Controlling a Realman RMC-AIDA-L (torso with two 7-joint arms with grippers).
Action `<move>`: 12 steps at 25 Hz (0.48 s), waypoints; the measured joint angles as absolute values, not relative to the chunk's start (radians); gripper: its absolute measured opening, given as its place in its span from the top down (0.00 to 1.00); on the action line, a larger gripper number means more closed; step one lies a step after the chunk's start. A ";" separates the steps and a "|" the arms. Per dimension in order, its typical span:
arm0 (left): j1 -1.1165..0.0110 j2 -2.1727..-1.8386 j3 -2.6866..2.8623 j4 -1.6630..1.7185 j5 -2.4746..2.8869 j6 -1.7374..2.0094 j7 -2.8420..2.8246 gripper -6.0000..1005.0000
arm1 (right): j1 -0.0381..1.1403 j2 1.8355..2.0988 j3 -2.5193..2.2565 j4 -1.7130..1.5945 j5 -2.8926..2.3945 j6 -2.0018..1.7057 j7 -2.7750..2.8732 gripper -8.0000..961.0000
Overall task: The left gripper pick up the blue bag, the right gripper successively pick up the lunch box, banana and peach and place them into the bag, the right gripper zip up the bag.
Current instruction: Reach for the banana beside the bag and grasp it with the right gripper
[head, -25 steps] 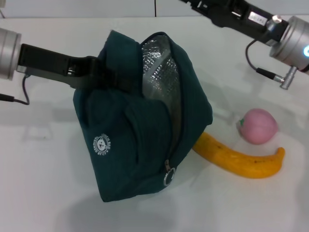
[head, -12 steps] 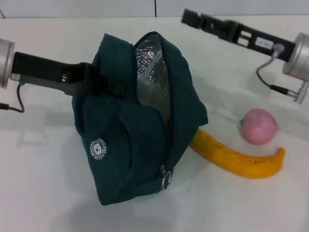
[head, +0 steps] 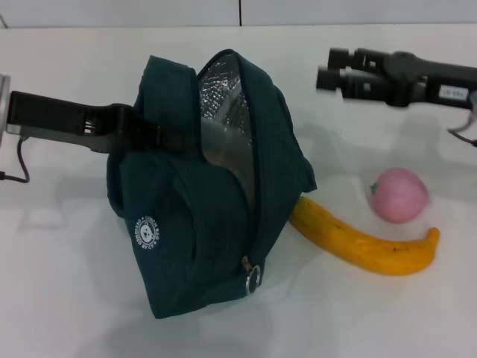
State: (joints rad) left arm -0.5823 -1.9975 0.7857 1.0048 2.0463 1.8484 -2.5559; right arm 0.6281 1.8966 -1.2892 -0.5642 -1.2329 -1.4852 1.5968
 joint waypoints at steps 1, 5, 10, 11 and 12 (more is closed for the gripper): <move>-0.581 -1.998 0.783 1.004 2.046 1.848 -2.552 0.96 | 0.630 1.885 -1.289 -0.581 -1.261 -1.497 1.601 0.10; -0.584 -1.999 0.779 0.996 2.046 1.848 -2.547 0.96 | 0.642 1.845 -1.289 -0.665 -1.399 -1.510 1.694 0.10; -0.585 -2.000 0.778 0.994 2.046 1.846 -2.547 0.96 | 0.713 1.815 -1.277 -0.780 -1.658 -1.519 1.880 0.11; -0.586 -2.000 0.778 0.994 2.046 1.846 -2.547 0.96 | 0.725 1.815 -1.276 -0.812 -1.708 -1.528 1.908 0.11; -0.587 -2.000 0.778 0.994 2.046 1.844 -2.547 0.96 | 0.734 1.817 -1.275 -0.837 -1.748 -1.538 1.929 0.11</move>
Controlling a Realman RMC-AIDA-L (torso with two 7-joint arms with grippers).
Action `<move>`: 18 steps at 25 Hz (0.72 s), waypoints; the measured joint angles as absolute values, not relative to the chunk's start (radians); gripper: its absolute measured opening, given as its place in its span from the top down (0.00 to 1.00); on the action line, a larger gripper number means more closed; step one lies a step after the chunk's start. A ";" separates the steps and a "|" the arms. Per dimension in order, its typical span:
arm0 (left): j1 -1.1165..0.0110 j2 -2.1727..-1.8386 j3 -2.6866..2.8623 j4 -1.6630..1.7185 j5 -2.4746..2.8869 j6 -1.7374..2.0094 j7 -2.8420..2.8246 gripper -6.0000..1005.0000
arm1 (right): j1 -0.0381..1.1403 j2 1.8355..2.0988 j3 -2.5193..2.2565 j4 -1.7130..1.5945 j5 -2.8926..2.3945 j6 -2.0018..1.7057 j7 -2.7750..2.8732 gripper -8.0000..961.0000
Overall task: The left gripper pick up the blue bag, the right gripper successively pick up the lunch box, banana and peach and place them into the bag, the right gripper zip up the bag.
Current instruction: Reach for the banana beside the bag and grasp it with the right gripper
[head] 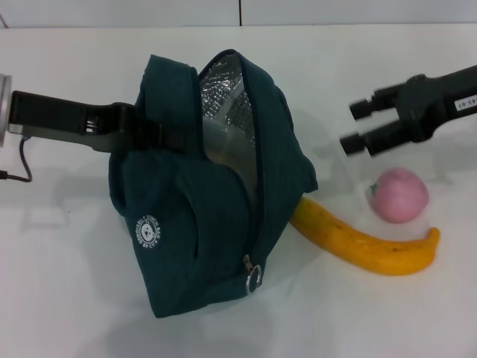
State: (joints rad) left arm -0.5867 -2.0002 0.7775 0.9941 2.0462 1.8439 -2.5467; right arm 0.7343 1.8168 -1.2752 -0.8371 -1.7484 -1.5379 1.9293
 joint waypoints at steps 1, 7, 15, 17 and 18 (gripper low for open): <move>-0.588 -2.000 0.778 0.994 2.046 1.841 -2.548 0.96 | 0.755 1.822 -1.275 -0.887 -1.833 -1.560 1.972 0.11; -0.599 -2.002 0.778 0.991 2.046 1.833 -2.556 0.96 | 0.889 1.896 -1.274 -1.106 -2.252 -1.716 2.188 0.11; -0.619 -2.006 0.778 0.983 2.046 1.833 -2.557 0.96 | 1.002 2.013 -1.298 -1.137 -2.467 -1.829 2.278 0.11; -0.632 -2.007 0.778 0.969 2.046 1.832 -2.557 0.96 | 1.003 2.019 -1.348 -1.136 -2.477 -1.829 2.302 0.11; -0.634 -2.006 0.778 0.965 2.046 1.831 -2.557 0.96 | 1.002 2.020 -1.372 -1.133 -2.477 -1.825 2.311 0.11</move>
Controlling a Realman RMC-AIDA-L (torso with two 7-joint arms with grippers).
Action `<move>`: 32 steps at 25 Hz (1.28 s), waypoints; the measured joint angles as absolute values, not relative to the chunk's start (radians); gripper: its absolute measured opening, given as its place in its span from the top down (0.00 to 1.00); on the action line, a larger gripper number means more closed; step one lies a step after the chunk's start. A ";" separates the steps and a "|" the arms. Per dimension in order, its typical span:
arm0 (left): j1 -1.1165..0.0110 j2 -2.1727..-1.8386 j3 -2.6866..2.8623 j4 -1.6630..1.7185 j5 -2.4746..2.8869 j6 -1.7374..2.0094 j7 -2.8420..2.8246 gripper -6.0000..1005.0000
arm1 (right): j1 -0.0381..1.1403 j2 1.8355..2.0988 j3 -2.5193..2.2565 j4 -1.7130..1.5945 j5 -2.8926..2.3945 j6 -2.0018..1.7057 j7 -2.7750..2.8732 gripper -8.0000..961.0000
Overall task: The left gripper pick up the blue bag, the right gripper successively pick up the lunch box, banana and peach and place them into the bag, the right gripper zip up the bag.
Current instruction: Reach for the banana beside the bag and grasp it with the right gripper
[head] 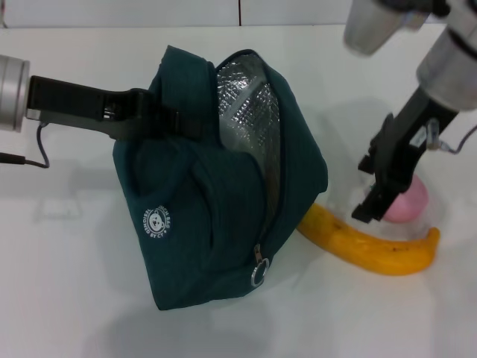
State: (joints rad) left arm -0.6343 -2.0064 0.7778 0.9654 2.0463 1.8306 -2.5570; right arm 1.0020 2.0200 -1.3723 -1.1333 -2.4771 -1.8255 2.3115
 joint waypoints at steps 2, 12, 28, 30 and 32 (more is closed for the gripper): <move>-0.635 -2.005 0.777 0.959 2.046 1.827 -2.557 0.96 | 1.003 2.022 -1.421 -1.113 -2.477 -1.801 2.322 0.11; -0.635 -2.003 0.776 0.942 2.046 1.822 -2.546 0.96 | 1.003 2.028 -1.548 -1.033 -2.437 -1.675 2.346 0.11; -0.644 -2.005 0.776 0.942 2.046 1.818 -2.546 0.96 | 1.018 2.028 -1.624 -0.916 -2.374 -1.594 2.362 0.11; -0.644 -2.005 0.776 0.942 2.046 1.817 -2.546 0.96 | 1.017 2.028 -1.630 -0.909 -2.367 -1.590 2.362 0.11; -0.644 -2.005 0.776 0.942 2.046 1.817 -2.546 0.96 | 1.020 2.028 -1.639 -0.900 -2.360 -1.586 2.362 0.11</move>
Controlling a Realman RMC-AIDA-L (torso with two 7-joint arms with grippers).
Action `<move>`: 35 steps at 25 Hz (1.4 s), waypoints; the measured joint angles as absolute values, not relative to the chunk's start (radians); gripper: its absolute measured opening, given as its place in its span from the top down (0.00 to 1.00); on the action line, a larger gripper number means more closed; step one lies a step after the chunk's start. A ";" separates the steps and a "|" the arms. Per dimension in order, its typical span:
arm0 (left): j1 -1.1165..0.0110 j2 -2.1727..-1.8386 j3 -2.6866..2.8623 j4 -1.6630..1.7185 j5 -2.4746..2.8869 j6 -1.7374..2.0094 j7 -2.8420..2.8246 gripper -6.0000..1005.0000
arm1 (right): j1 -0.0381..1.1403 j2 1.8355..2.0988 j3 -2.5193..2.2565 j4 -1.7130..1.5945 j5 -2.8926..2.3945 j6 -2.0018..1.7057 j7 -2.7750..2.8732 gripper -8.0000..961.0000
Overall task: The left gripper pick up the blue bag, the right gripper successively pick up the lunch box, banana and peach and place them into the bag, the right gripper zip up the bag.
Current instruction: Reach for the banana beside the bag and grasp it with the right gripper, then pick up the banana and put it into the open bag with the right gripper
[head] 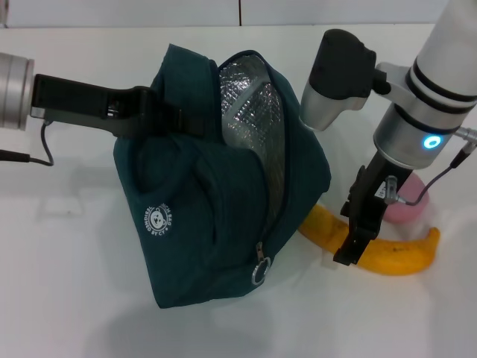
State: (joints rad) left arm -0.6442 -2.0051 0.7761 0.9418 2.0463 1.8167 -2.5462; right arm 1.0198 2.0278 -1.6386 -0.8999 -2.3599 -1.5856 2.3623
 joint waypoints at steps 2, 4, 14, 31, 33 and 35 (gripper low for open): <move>-0.644 -2.004 0.776 0.942 2.046 1.816 -2.546 0.96 | 1.025 2.028 -1.652 -0.886 -2.355 -1.577 2.362 0.11; -0.644 -2.003 0.776 0.942 2.046 1.816 -2.546 0.96 | 1.027 2.028 -1.662 -0.877 -2.352 -1.571 2.362 0.11; -0.644 -2.005 0.776 0.942 2.046 1.815 -2.536 0.96 | 1.029 2.028 -1.679 -0.861 -2.350 -1.553 2.363 0.14; -0.647 -2.004 0.776 0.942 2.046 1.815 -2.534 0.96 | 1.031 2.028 -1.693 -0.851 -2.351 -1.549 2.373 0.54; -0.649 -2.004 0.776 0.942 2.046 1.815 -2.533 0.96 | 1.031 2.028 -1.693 -0.851 -2.352 -1.555 2.373 0.55; -0.651 -2.004 0.776 0.942 2.046 1.815 -2.533 0.96 | 1.031 2.028 -1.690 -0.854 -2.357 -1.580 2.373 0.55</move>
State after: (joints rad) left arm -0.6508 -2.0037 0.7761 0.9418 2.0464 1.8146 -2.5326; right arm 1.0313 2.0279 -1.6897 -0.8537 -2.3568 -1.5796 2.3735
